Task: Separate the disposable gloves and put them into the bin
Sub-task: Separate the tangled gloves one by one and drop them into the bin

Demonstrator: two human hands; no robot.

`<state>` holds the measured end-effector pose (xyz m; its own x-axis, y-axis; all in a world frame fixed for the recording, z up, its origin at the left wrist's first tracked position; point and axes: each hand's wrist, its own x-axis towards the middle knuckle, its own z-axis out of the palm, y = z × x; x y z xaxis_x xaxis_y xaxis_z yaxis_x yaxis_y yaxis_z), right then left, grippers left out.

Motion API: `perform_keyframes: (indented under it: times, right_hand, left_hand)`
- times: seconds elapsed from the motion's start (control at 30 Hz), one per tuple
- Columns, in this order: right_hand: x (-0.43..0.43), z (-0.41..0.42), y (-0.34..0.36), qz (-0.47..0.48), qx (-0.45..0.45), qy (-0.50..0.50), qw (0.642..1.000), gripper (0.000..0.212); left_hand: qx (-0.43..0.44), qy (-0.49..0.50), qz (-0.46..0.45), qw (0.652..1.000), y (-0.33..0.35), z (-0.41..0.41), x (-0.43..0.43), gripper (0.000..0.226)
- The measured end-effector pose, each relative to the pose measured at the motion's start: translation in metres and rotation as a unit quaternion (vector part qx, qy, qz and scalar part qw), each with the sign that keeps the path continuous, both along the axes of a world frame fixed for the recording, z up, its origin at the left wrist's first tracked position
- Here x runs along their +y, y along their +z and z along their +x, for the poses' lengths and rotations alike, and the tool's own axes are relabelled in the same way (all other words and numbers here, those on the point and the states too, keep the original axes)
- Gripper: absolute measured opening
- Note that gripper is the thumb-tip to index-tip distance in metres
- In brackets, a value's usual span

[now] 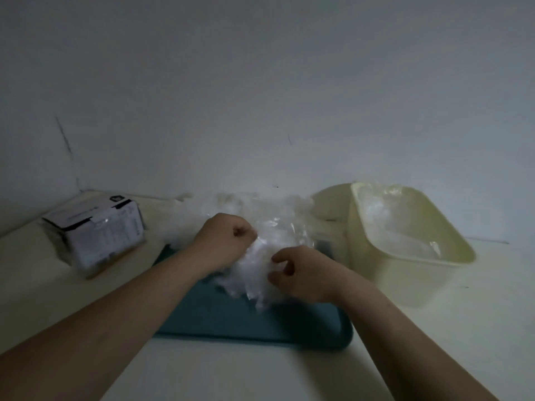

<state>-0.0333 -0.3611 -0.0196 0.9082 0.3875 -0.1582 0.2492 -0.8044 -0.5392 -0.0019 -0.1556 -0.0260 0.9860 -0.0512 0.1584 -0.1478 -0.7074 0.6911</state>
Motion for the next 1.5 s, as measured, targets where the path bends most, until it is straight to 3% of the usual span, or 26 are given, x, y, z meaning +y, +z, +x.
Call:
perform_keyframes:
  times: [0.1, 0.2, 0.33, 0.43, 0.6, 0.7, 0.77, 0.9, 1.0, 1.07, 1.17, 1.23, 1.3, 1.33, 1.37, 1.47, 1.5]
  right_hand:
    - [-0.007, 0.009, -0.008, 0.023, 0.015, -0.012, 1.0, 0.043]
    - [-0.011, 0.013, -0.002, 0.045, -0.038, -0.051, 0.997, 0.041]
    - [-0.015, 0.01, 0.024, 0.071, -0.121, -0.07, 0.988, 0.03]
    - [-0.012, 0.008, 0.038, 0.094, -0.134, -0.064, 0.984, 0.026]
    - [-0.003, 0.013, 0.04, 0.222, -0.188, -0.11, 0.95, 0.025]
    - [-0.001, 0.016, 0.044, 0.283, -0.223, -0.138, 0.922, 0.049]
    - [-0.006, 0.016, 0.047, 0.327, -0.211, -0.127, 0.912, 0.066]
    - [-0.022, 0.014, 0.055, 0.39, -0.064, -0.038, 0.918, 0.11]
    - [-0.026, 0.012, 0.058, 0.37, -0.054, 0.025, 0.927, 0.125]
    - [-0.025, 0.01, 0.058, 0.406, -0.065, 0.018, 0.912, 0.103]
    - [-0.021, 0.004, 0.058, 0.518, -0.044, -0.035, 0.854, 0.028]
    - [-0.02, 0.007, 0.054, 0.517, -0.059, -0.087, 0.849, 0.029]
    - [-0.021, 0.012, 0.053, 0.489, -0.068, -0.109, 0.863, 0.035]
    - [-0.023, 0.013, 0.053, 0.468, -0.066, -0.106, 0.875, 0.036]
    - [-0.026, 0.013, 0.053, 0.444, -0.055, -0.096, 0.889, 0.036]
    - [-0.027, 0.012, 0.055, 0.409, -0.025, -0.057, 0.91, 0.031]
    - [-0.027, 0.015, 0.054, 0.403, -0.05, -0.069, 0.911, 0.029]
  left_hand:
    - [-0.024, 0.025, -0.047, 0.998, 0.012, 0.001, 0.007, 0.025]
    - [-0.081, 0.043, -0.057, 0.994, 0.034, -0.001, 0.017, 0.017]
    - [0.001, -0.01, -0.011, 1.0, 0.029, -0.005, 0.015, 0.021]
    - [0.003, 0.003, -0.01, 1.0, 0.01, -0.003, 0.008, 0.011]
    - [-0.071, 0.03, -0.081, 0.994, 0.027, -0.001, 0.012, 0.012]
    - [-0.131, 0.057, -0.107, 0.984, 0.06, -0.006, 0.012, 0.016]
    - [-0.143, 0.065, -0.178, 0.971, 0.081, -0.01, 0.01, 0.018]
    - [0.058, -0.041, -0.409, 0.91, 0.102, -0.022, 0.0, 0.017]
    - [0.156, -0.073, -0.415, 0.893, 0.091, -0.024, -0.005, 0.018]
    - [0.183, -0.062, -0.381, 0.904, 0.081, -0.022, -0.008, 0.015]
    - [0.206, -0.046, -0.345, 0.914, 0.07, -0.022, -0.009, 0.019]
    - [0.228, -0.032, -0.362, 0.903, 0.064, -0.018, -0.005, 0.045]
    - [0.22, -0.027, -0.371, 0.902, 0.061, -0.016, 0.0, 0.086]
    - [0.204, -0.044, -0.368, 0.906, 0.061, -0.016, 0.002, 0.094]
    - [0.185, -0.067, -0.357, 0.913, 0.061, -0.018, 0.002, 0.089]
    - [0.095, -0.092, -0.315, 0.94, 0.058, -0.022, -0.007, 0.034]
    - [0.071, -0.078, -0.318, 0.942, 0.056, -0.023, -0.01, 0.026]
